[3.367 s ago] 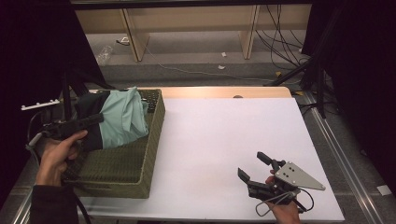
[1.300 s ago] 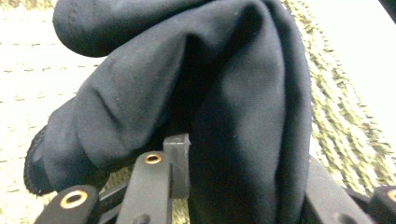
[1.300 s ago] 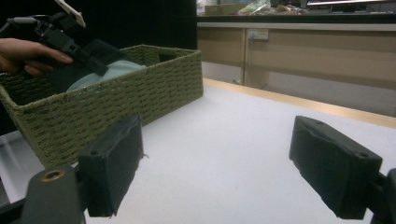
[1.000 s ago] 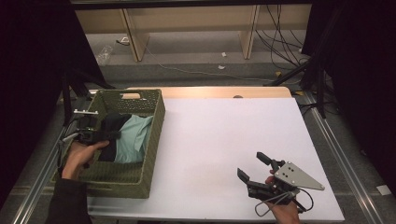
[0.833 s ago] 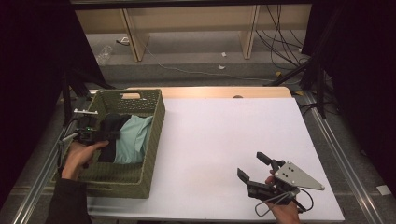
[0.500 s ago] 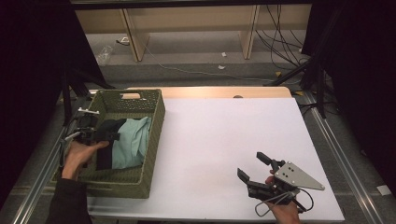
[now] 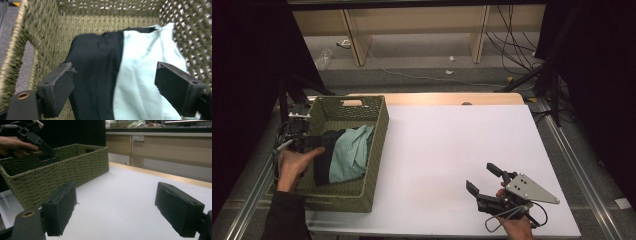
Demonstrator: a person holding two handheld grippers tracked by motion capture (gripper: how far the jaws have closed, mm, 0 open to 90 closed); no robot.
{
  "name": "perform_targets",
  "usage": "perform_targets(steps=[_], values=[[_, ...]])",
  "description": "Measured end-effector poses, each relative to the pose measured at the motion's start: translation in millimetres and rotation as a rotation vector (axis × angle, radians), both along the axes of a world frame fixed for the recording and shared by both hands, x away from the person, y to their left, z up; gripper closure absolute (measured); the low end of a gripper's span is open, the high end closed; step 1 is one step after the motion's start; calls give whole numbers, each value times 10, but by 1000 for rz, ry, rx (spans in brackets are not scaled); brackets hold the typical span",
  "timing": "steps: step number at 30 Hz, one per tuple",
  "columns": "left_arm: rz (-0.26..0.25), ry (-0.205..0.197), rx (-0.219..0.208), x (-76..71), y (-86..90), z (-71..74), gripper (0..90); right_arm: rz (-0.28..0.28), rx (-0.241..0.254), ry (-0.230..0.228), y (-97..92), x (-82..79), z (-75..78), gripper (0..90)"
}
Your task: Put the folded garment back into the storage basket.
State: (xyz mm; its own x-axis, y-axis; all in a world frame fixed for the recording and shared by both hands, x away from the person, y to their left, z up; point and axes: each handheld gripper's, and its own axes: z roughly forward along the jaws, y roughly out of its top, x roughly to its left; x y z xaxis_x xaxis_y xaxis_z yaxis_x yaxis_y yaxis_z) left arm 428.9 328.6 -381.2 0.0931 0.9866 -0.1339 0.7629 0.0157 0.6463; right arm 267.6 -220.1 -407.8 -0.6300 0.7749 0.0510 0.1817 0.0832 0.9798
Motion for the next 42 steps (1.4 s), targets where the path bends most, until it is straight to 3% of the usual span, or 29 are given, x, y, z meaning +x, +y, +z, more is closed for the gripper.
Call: perform_targets(steps=[6,13,16,30,37,42], values=[[-7,-18,10,-19,-28,46,151,1,0,6,8,-3,-2,183],[-20,-77,-1,-47,-113,119,150,1,2,6,2,3,-5,183],[-34,-97,-25,-62,-137,149,150,0,2,6,1,3,-5,183],[-126,-283,-139,-199,-447,389,150,1,4,7,1,0,-3,183],[-181,-352,-203,-268,-621,475,150,1,1,7,2,5,-6,182],[-213,-376,-219,-305,-741,502,150,1,5,11,2,-3,-2,182]])
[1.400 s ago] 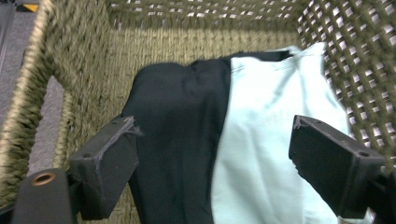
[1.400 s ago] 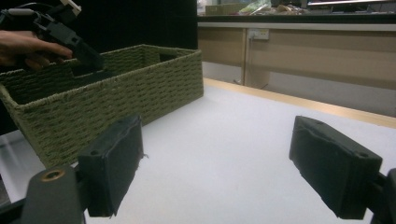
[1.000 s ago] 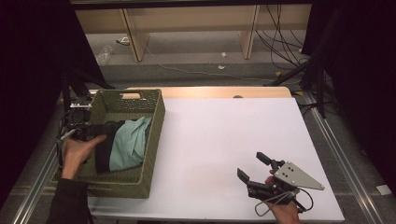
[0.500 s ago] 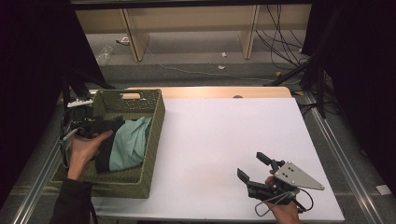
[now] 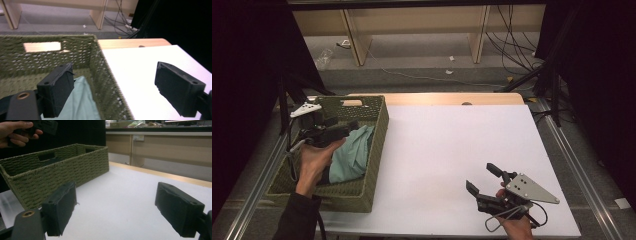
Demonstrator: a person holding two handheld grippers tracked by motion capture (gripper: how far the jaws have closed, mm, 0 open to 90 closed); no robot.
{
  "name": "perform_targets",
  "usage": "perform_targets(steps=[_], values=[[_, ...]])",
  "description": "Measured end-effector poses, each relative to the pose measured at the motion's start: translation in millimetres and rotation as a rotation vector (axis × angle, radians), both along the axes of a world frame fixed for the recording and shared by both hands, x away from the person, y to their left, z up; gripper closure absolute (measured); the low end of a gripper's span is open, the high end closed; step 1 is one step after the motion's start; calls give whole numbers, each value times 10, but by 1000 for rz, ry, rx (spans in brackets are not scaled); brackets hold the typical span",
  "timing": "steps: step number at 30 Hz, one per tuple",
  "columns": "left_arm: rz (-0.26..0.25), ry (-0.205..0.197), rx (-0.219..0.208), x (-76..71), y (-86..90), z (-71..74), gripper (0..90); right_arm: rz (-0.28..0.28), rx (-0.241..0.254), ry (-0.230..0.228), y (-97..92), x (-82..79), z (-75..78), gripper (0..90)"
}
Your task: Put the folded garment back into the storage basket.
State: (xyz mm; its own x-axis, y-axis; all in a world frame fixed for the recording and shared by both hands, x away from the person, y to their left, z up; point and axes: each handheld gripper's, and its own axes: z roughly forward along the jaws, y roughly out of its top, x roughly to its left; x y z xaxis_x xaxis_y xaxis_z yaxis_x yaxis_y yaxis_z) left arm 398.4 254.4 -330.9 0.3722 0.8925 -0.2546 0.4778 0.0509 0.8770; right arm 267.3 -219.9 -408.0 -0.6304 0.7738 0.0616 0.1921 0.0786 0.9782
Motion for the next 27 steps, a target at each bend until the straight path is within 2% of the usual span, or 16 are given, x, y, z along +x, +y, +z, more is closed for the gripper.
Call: perform_targets(steps=[10,20,27], values=[[-69,-40,-51,-63,-208,26,150,-2,10,11,-12,11,-4,183],[-150,-86,-50,-147,-499,-12,150,0,8,11,-11,10,-4,182],[-189,-112,-46,-218,-664,-40,150,1,10,12,-8,5,-5,182]])
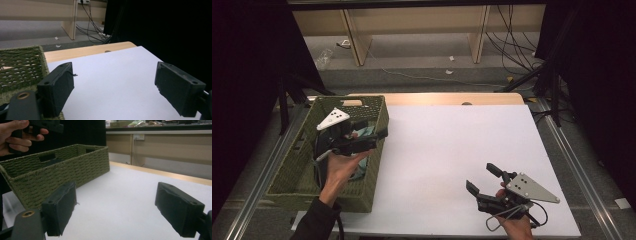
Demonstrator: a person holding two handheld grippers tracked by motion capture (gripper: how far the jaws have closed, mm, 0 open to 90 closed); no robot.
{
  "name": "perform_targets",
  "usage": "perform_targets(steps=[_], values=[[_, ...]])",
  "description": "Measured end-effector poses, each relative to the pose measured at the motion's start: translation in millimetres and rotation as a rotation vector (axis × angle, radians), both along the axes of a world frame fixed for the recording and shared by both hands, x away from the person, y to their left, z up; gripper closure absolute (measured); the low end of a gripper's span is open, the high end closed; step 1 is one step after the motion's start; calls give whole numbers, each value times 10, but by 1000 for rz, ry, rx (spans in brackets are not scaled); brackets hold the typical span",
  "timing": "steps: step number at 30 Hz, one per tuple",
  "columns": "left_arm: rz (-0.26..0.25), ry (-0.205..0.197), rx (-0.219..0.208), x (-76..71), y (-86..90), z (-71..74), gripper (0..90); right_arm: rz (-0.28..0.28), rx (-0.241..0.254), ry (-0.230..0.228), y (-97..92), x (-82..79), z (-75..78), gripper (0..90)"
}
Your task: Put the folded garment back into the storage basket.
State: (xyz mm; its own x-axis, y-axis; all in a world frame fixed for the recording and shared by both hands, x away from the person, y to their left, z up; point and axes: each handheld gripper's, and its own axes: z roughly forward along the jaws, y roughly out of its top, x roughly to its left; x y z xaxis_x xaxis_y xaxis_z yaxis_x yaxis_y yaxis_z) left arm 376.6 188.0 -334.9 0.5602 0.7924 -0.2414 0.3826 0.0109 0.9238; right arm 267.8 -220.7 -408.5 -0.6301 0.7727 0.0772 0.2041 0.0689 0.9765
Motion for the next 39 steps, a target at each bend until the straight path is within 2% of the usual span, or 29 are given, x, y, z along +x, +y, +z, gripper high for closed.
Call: perform_targets(steps=[18,25,39], values=[[-66,-27,-20,-146,-236,-42,151,0,1,-3,5,5,-4,182],[-91,-40,-13,-201,-334,-72,151,1,3,-4,5,5,-5,182],[-137,-97,-23,-334,-448,-223,151,0,2,-2,2,5,-5,182]])
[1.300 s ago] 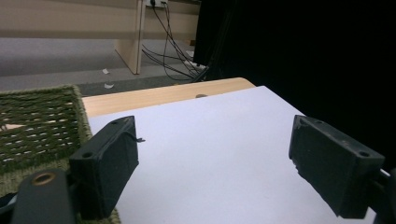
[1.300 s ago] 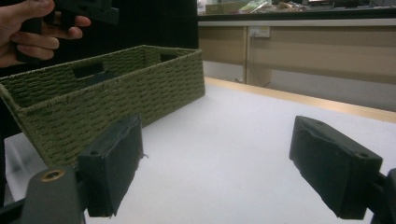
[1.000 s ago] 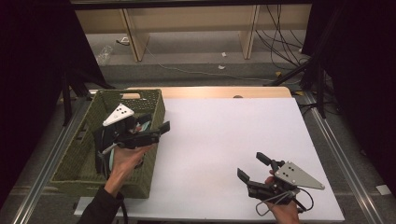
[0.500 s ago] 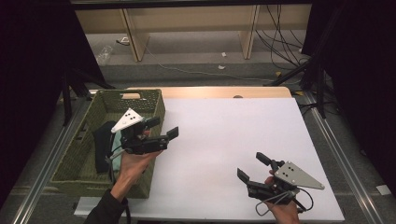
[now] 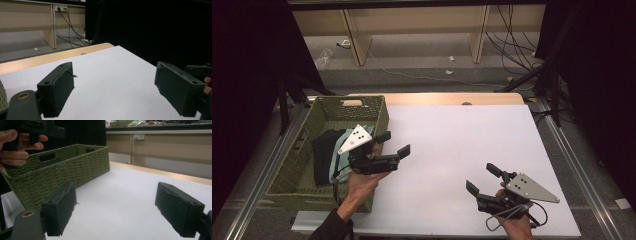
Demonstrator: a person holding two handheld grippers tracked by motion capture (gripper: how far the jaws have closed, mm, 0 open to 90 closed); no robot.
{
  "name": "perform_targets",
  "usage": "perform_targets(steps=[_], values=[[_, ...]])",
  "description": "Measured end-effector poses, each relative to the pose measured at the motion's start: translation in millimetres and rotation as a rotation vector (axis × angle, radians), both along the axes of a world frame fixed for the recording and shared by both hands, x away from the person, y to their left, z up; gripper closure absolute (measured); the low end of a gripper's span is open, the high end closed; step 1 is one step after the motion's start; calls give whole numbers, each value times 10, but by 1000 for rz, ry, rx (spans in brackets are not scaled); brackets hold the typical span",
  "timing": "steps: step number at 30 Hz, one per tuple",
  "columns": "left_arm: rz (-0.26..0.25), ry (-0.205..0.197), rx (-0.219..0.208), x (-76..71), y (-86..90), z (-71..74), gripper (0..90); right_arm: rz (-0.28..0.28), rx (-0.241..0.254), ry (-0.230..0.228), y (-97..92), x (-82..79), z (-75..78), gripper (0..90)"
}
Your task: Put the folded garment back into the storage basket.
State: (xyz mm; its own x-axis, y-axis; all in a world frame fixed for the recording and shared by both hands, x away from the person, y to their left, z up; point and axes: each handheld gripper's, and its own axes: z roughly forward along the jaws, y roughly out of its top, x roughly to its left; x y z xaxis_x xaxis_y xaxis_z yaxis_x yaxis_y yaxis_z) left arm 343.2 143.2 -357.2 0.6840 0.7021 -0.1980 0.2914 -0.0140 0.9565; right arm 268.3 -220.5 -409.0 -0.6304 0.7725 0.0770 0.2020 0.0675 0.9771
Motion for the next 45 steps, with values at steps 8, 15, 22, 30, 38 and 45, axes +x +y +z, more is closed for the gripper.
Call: perform_targets(steps=[8,15,22,30,38,45], values=[[-23,-19,23,-71,-79,-106,151,-1,-3,2,1,-3,1,182],[-40,-31,47,-128,-148,-217,152,0,2,1,3,-4,0,181],[-50,-35,50,-186,-181,-337,153,0,1,-1,3,-4,0,181],[-42,-51,24,-253,-165,-429,154,4,-2,-3,8,-5,-2,180],[-43,-38,9,-291,-132,-524,155,6,-3,-2,18,-10,-6,180],[-50,-25,25,-319,-162,-563,155,8,-5,1,24,-9,-8,179]])
